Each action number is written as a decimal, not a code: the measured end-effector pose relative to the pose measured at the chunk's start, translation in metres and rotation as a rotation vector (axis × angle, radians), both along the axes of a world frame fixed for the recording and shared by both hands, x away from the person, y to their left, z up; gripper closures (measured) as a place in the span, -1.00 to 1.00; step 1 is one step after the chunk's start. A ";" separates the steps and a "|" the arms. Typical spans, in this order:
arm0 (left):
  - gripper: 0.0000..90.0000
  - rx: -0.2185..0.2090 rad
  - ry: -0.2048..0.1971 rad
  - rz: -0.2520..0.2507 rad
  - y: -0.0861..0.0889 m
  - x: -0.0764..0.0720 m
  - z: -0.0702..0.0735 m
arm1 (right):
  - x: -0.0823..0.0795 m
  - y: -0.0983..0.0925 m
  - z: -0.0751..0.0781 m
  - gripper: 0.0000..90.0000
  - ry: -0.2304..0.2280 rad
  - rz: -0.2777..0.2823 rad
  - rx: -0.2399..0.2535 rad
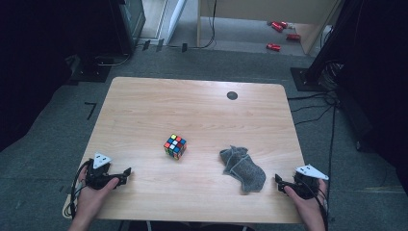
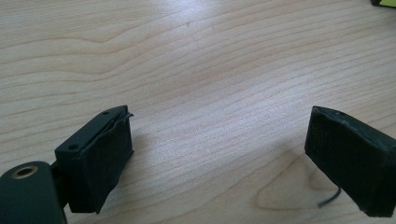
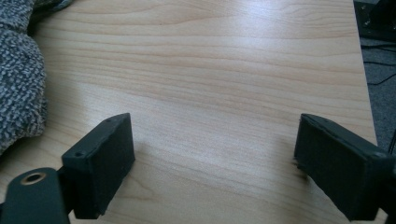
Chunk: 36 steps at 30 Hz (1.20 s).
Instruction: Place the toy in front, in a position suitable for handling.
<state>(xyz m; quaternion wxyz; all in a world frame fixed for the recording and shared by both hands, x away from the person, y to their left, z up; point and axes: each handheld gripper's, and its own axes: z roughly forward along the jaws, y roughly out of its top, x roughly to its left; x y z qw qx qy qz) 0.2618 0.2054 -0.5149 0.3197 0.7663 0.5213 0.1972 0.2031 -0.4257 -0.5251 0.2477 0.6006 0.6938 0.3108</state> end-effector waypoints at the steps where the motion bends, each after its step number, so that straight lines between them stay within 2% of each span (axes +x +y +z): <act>1: -0.82 -0.005 0.000 0.002 0.000 0.000 0.000 | 0.000 0.000 0.001 -0.70 0.001 -0.005 0.000; 3: -0.82 -0.006 -0.003 0.004 0.001 0.000 0.000 | 0.000 0.002 0.003 -0.68 -0.005 -0.012 -0.004; 4: -0.82 -0.007 -0.004 0.005 0.001 0.000 0.001 | 0.000 0.004 0.005 -0.68 -0.014 -0.008 0.012; 6: -0.82 -0.018 -0.002 0.004 0.000 0.000 0.001 | 0.000 0.010 0.011 -0.68 -0.034 0.009 0.041; 7: -0.82 -0.030 0.001 0.002 -0.001 0.001 0.001 | 0.001 0.014 0.014 -0.67 -0.044 0.020 0.044; 10: -0.82 -0.031 -0.001 -0.001 -0.003 0.001 0.001 | 0.004 0.028 0.024 -0.67 -0.071 0.058 0.042; 14: -0.82 -0.024 -0.004 -0.008 -0.005 0.001 0.001 | 0.006 0.040 0.029 -0.67 -0.083 0.086 0.061; 15: -0.82 -0.032 -0.003 -0.007 -0.005 0.002 0.001 | 0.007 0.049 0.033 -0.68 -0.089 0.108 0.071; 21: -0.82 -0.054 -0.002 -0.010 -0.010 0.004 0.002 | 0.012 0.070 0.044 -0.69 -0.118 0.162 0.103; 24: -0.82 -0.063 0.002 -0.023 -0.012 0.004 0.002 | 0.014 0.077 0.046 -0.69 -0.125 0.169 0.103; 26: -0.82 -0.093 0.007 -0.050 -0.016 0.005 0.005 | 0.015 0.087 0.048 -0.69 -0.131 0.189 0.096; 30: -0.82 -0.107 -0.016 -0.076 -0.024 0.008 0.012 | 0.019 0.100 0.047 -0.70 -0.123 0.221 0.090; 36: -0.82 -0.103 -0.025 -0.117 -0.041 0.014 0.015 | 0.031 0.116 0.048 -0.71 -0.128 0.247 0.099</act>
